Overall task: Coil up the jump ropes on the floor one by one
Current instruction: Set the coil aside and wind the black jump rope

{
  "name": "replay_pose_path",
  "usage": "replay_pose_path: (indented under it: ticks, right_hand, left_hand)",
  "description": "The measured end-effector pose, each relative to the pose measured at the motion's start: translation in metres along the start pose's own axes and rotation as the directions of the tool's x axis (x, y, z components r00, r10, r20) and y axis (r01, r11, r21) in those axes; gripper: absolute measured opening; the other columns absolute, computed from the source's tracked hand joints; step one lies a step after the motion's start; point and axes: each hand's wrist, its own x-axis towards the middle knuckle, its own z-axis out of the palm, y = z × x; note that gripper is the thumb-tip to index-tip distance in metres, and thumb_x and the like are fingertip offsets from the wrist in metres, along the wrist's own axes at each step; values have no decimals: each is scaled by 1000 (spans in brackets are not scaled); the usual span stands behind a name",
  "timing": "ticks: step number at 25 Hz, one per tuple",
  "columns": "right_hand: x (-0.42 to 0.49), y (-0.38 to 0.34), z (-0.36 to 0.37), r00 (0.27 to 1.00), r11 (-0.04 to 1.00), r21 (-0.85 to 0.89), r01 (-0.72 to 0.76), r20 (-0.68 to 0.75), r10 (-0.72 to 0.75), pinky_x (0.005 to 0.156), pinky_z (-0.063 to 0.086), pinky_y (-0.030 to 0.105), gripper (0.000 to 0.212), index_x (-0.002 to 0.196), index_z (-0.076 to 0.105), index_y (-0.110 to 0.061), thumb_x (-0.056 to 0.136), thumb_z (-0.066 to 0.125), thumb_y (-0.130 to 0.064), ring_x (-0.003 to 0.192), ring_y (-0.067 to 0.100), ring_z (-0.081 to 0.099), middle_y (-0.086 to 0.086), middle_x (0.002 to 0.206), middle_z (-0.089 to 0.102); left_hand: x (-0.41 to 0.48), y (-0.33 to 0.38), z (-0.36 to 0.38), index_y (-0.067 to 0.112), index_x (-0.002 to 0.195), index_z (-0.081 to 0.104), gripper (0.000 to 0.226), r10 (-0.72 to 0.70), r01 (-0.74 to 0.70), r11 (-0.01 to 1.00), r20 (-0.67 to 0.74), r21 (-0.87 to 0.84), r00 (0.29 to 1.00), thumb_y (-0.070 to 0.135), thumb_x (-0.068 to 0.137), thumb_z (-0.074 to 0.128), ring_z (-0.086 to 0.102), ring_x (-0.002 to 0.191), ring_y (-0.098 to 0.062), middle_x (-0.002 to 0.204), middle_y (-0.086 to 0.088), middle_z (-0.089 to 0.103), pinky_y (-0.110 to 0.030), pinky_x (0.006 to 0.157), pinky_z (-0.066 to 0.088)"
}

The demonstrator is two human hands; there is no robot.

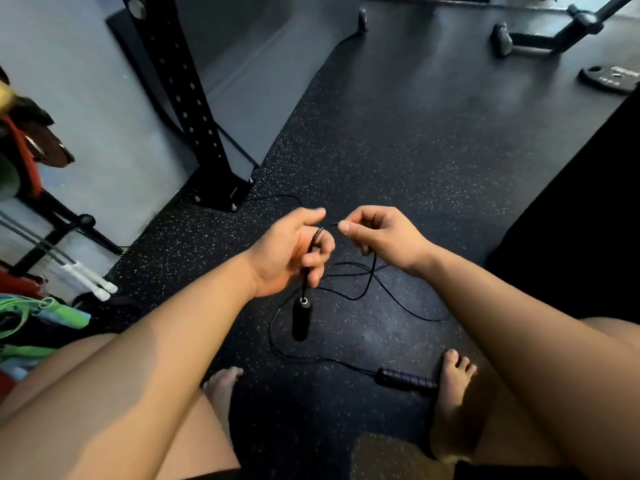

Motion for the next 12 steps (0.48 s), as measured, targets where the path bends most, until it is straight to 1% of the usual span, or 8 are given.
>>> replay_pose_path:
  ticks: [2, 4, 6, 8, 10, 12]
  right_hand:
    - [-1, 10, 3, 999, 999, -20, -34, 2, 34, 57, 45, 27, 23, 80, 64, -14, 98, 62, -28, 60, 18, 50, 9, 68, 54]
    - [-5, 16, 9, 998, 998, -38, -50, 38, 51, 58, 45, 29, 25, 81, 64, -20, 103, 54, -28, 60, 22, 52, 14, 70, 54]
    - [-8, 19, 12, 999, 999, -39, -36, 31, 37, 57, 45, 28, 24, 86, 65, -20, 105, 51, -25, 60, 21, 50, 13, 70, 53]
    - [-8, 19, 7, 998, 998, -56, -5, -61, 2, 56, 47, 25, 18, 93, 66, -15, 103, 54, -23, 59, 13, 50, 7, 68, 54]
    - [-6, 19, -1, 987, 997, -71, 6, -158, -17, 56, 48, 26, 16, 94, 66, -13, 101, 58, -25, 59, 11, 52, 3, 67, 56]
    - [-7, 21, -4, 984, 994, -106, -15, -177, -4, 56, 48, 31, 21, 88, 66, -16, 100, 60, -31, 58, 12, 52, 3, 65, 57]
  left_hand:
    - [2, 7, 0, 12, 77, 60, 57, 44, -44, 989, -9, -141, 999, 60, 93, 36, 55, 55, -25, 55, -1, 46, -39, 68, 46]
    - [4, 10, 0, 9, 86, 65, 60, 84, -90, 973, -38, -213, 996, 61, 94, 36, 62, 63, -27, 62, -4, 56, -38, 71, 50]
    - [6, 10, 1, 7, 95, 66, 62, 76, -93, 974, -88, -205, 993, 61, 97, 36, 65, 64, -26, 65, -5, 59, -35, 68, 52]
    - [5, 10, 2, 7, 98, 66, 61, 57, -75, 984, -115, -161, 992, 59, 100, 35, 66, 63, -25, 64, -4, 60, -34, 68, 52]
    - [3, 10, 3, 6, 97, 67, 60, 56, -68, 990, -95, -123, 994, 58, 99, 38, 66, 65, -25, 65, -4, 61, -36, 72, 50]
    - [1, 10, 4, 5, 99, 67, 60, 91, -98, 981, -50, -166, 995, 59, 94, 42, 68, 70, -26, 72, -7, 67, -38, 77, 50]
